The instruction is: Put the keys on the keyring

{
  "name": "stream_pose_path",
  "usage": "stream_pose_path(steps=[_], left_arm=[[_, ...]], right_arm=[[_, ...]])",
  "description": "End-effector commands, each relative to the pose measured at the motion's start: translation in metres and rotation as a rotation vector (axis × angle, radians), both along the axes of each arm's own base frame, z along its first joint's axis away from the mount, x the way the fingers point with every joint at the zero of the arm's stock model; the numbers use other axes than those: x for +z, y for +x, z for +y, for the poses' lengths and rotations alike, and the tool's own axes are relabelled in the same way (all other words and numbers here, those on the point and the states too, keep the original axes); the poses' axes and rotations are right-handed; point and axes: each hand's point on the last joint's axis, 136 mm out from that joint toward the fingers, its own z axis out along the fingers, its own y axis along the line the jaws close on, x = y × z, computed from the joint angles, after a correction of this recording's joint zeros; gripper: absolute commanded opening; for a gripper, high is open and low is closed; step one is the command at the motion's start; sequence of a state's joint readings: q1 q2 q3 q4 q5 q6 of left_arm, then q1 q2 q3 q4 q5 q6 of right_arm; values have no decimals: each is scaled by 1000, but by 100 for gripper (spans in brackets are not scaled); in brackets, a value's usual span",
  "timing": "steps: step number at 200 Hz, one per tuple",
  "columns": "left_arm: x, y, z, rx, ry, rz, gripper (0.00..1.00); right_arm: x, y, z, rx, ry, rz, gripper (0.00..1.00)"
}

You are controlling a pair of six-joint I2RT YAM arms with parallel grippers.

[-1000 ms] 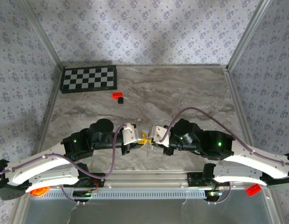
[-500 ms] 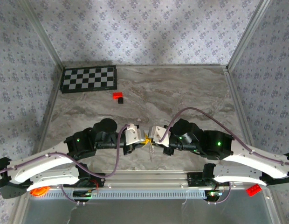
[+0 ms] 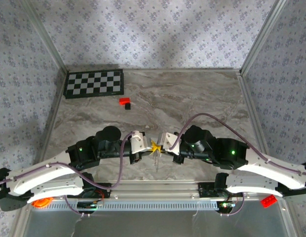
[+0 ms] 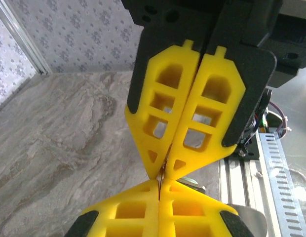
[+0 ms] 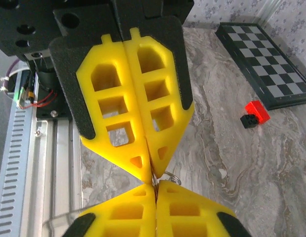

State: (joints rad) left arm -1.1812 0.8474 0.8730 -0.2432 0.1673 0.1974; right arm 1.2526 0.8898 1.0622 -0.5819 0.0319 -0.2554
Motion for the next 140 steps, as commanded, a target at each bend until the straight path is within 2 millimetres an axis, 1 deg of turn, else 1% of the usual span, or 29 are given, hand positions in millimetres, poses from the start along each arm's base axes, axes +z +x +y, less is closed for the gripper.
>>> stream_pose_path(steps=[1, 15, 26, 44, 82, 111, 140], left_arm=[[31, 4, 3, 28, -124, -50, 0], [41, -4, 6, -13, -160, -58, 0], [48, -10, 8, -45, -192, -62, 0], [56, -19, 11, -89, -230, -65, 0], [63, -33, 14, -159, -272, -61, 0], [65, -37, 15, -179, -287, -59, 0], [64, -39, 15, -192, -286, -54, 0]], right_arm=[[18, -12, 5, 43, 110, 42, 22], [18, -12, 4, 30, 133, 61, 32], [19, -12, 4, 25, 156, 74, 35], [22, -10, 3, 14, 190, 81, 36], [34, -10, 2, 21, 249, 81, 35], [45, -9, 2, 29, 298, 62, 35], [50, -19, 3, 83, 326, 72, 35]])
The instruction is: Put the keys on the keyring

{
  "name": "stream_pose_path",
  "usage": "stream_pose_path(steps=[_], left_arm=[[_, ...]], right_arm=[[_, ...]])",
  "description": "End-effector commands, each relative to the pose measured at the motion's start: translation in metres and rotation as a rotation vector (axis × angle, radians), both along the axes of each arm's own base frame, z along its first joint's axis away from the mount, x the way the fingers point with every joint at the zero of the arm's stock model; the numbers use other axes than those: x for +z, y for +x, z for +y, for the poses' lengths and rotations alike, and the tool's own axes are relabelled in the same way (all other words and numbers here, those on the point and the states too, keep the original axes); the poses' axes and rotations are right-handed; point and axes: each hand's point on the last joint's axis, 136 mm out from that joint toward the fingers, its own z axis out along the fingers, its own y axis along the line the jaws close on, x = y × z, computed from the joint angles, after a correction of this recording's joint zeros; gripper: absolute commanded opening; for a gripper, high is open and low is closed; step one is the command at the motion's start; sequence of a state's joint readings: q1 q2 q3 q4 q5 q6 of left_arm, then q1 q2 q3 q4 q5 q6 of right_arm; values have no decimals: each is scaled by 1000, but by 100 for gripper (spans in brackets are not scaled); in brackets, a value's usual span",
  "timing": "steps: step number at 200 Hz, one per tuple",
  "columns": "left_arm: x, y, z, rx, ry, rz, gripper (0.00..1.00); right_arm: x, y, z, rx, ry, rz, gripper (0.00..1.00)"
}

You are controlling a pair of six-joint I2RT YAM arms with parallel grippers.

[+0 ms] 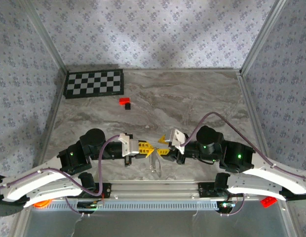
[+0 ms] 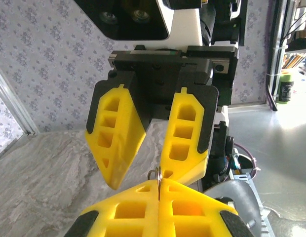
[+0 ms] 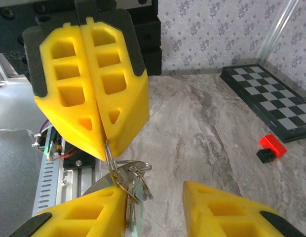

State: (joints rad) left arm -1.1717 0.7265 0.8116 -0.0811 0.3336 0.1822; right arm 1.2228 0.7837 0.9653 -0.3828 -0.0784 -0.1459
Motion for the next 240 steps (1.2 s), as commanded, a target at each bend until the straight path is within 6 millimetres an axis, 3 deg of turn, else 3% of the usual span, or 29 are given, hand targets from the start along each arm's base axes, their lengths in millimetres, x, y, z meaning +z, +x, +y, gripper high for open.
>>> stream_pose_path(steps=[1, 100, 140, 205, 240], left_arm=[[18, -7, 2, -41, -67, -12, 0], [14, -5, 2, -32, -63, -8, 0], [15, -5, 1, -36, -64, -7, 0], [14, -5, 0, -42, -70, 1, 0], [14, -6, 0, -47, -72, 6, 0]], right_arm=[[19, -9, 2, 50, 87, -1, 35], [23, -29, 3, 161, 123, -46, 34], [17, -25, 5, 144, 107, -49, 26], [8, -17, 3, 104, 70, -47, 32], [7, -16, 4, 103, 71, -50, 26]])
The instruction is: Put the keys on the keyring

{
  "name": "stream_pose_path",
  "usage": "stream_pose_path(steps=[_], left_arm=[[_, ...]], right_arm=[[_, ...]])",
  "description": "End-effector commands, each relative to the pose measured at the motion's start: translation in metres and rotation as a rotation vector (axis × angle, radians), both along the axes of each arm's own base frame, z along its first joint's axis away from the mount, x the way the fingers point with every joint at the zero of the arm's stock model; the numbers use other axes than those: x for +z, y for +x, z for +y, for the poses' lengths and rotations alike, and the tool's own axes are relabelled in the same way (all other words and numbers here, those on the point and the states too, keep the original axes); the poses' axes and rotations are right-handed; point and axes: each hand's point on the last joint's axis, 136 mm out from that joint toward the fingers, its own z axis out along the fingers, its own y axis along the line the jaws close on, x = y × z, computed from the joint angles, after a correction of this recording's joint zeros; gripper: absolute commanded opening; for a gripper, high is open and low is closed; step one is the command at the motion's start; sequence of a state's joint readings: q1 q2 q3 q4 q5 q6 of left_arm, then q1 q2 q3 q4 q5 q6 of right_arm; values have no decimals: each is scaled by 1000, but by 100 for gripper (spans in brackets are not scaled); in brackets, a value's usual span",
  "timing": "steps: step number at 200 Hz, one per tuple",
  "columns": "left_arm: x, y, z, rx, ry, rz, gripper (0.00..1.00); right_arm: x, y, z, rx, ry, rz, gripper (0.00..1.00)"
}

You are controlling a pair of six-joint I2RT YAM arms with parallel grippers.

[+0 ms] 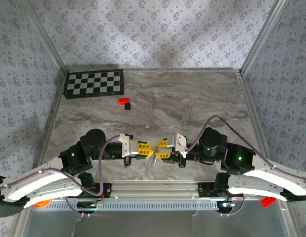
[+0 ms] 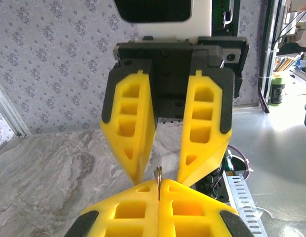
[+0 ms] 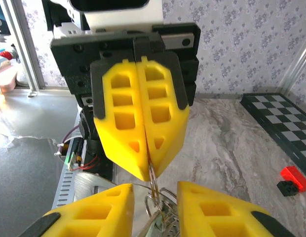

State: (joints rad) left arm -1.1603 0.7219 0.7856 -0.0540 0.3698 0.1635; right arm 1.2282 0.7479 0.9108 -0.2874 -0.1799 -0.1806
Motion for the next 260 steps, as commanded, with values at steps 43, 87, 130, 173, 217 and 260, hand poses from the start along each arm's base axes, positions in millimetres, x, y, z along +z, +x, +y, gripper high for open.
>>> stream_pose_path(steps=[43, 87, 130, 173, 217, 260], left_arm=[[15, -3, 0, -21, -55, -10, 0], [3, 6, -2, 23, -2, -9, 0], [-12, 17, -3, 80, 48, 1, 0], [-27, 39, -5, 192, 131, 29, 3], [-33, 40, -3, 206, 164, 47, 13], [-45, 47, -2, 243, 232, 54, 22]], right_arm=[[-2, 4, 1, -6, -2, -15, 10], [-7, 7, 1, -16, -14, 10, 0], [-12, 14, 0, -47, -66, 7, 0], [-10, 18, -5, -63, -87, -13, 0], [-13, 17, -5, -50, -134, -11, 0], [-17, 21, -3, -57, -165, -7, 0]])
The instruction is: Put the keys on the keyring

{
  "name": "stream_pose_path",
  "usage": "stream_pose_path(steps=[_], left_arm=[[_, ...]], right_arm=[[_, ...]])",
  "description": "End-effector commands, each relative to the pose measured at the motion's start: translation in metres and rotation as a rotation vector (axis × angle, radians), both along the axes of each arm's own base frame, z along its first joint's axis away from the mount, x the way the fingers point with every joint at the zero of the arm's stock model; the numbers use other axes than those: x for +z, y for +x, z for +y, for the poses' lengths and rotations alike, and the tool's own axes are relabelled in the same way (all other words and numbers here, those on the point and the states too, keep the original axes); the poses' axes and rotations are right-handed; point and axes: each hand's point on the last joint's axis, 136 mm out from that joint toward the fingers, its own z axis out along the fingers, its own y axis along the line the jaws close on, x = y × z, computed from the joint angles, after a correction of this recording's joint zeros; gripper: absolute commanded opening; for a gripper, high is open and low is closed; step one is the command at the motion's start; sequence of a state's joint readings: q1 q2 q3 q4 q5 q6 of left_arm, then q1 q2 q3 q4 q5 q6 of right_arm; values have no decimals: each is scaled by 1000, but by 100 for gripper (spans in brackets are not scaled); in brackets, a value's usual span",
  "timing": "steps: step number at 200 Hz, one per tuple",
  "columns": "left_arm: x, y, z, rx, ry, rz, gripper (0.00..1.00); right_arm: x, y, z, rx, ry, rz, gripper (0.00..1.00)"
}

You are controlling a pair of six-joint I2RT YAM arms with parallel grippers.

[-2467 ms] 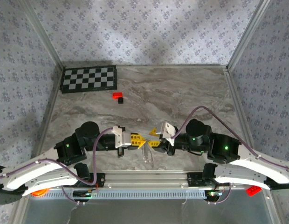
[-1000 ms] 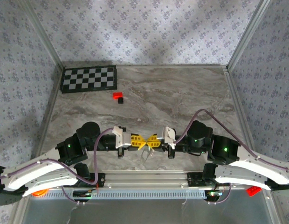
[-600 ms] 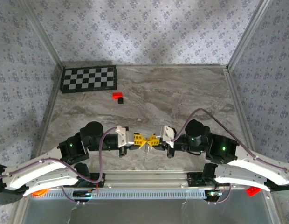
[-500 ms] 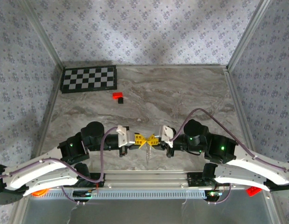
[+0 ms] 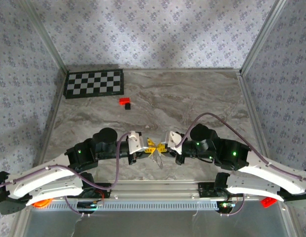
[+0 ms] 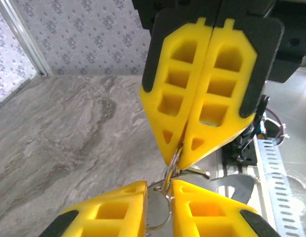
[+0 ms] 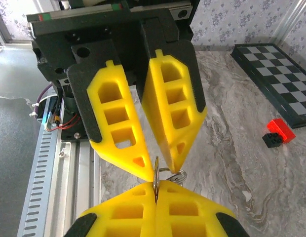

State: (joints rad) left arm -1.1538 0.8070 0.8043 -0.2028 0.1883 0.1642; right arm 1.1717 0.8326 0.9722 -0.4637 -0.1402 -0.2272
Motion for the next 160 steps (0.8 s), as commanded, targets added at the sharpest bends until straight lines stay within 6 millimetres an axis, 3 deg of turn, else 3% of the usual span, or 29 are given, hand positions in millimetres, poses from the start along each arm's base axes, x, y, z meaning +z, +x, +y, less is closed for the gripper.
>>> stream_pose_path(steps=[1, 19, 67, 101, 134, 160], left_arm=[[7, 10, 2, 57, 25, -5, 22], [7, 10, 2, 56, 30, -2, 17], [9, 10, 5, 66, 22, 6, 22], [3, 13, 6, 86, 48, 20, 19], [1, 10, 8, 82, 32, 35, 3], [6, 6, 10, 65, 3, 33, 0]], right_arm=[[19, -4, 0, 26, 34, -24, 0], [15, -2, 2, 21, 11, -15, 0], [6, -1, 8, 39, -45, -7, 0], [1, -1, 11, 50, -65, 0, 0], [-7, -2, 14, 61, -89, 17, 0], [-13, -4, 16, 70, -100, 31, 0]])
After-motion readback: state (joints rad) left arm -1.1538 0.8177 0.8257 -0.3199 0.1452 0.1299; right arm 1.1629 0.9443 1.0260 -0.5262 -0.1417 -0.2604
